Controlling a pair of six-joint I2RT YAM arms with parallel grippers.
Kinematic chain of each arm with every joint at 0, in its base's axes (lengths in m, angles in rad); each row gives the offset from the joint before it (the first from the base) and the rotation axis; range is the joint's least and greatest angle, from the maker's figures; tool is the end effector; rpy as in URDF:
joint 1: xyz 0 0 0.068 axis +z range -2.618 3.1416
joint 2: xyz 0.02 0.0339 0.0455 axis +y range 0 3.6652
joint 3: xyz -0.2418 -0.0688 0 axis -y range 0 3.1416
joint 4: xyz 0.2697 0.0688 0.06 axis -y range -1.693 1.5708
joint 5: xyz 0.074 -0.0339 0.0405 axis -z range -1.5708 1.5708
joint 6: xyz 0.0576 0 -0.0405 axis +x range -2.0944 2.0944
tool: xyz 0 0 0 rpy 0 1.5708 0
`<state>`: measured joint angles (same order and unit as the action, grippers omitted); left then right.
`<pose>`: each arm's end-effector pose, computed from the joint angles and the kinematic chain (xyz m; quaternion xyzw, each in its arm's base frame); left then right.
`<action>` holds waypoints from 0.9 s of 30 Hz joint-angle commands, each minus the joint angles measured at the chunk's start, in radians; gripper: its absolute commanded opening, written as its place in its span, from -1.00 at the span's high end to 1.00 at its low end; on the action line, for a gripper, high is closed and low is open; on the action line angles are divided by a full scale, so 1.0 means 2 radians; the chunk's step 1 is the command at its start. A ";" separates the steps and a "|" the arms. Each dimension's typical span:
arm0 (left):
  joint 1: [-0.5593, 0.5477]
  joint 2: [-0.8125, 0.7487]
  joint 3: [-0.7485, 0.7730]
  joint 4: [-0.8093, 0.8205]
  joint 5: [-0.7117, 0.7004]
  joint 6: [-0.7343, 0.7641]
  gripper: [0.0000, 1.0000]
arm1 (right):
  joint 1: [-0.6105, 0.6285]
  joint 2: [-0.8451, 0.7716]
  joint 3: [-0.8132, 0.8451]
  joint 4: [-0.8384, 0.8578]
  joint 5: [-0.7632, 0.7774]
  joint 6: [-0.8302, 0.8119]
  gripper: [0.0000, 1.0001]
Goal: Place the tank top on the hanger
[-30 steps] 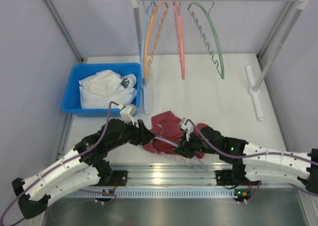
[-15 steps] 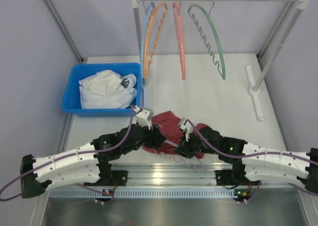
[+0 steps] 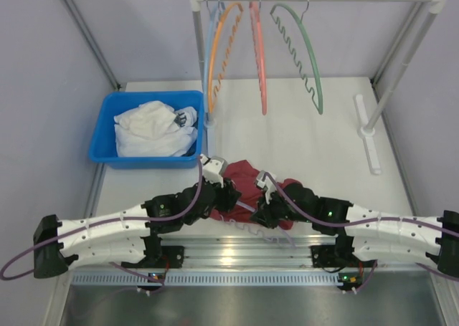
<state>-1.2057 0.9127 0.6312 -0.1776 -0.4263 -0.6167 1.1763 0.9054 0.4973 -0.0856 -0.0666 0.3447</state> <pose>0.1155 -0.2355 0.2315 0.1342 0.8269 -0.2974 0.4580 0.0956 0.2395 0.1895 -0.3622 0.7780 0.3740 0.3517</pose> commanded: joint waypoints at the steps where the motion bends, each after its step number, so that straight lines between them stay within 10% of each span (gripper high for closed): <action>1: -0.004 -0.002 -0.010 0.052 -0.022 0.010 0.20 | 0.009 0.006 0.016 0.038 -0.004 0.001 1.00; 11: -0.014 0.001 -0.011 0.050 -0.035 0.014 1.00 | 0.009 0.003 0.025 0.018 0.019 0.014 1.00; 27: -0.014 -0.018 -0.020 0.037 -0.045 0.025 1.00 | 0.012 -0.069 0.075 -0.160 0.179 0.098 -0.07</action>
<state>-1.2312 0.8986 0.6090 -0.1265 -0.4934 -0.5468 1.1828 0.8257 0.5774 -0.3008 0.1574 0.4778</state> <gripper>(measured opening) 0.215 0.527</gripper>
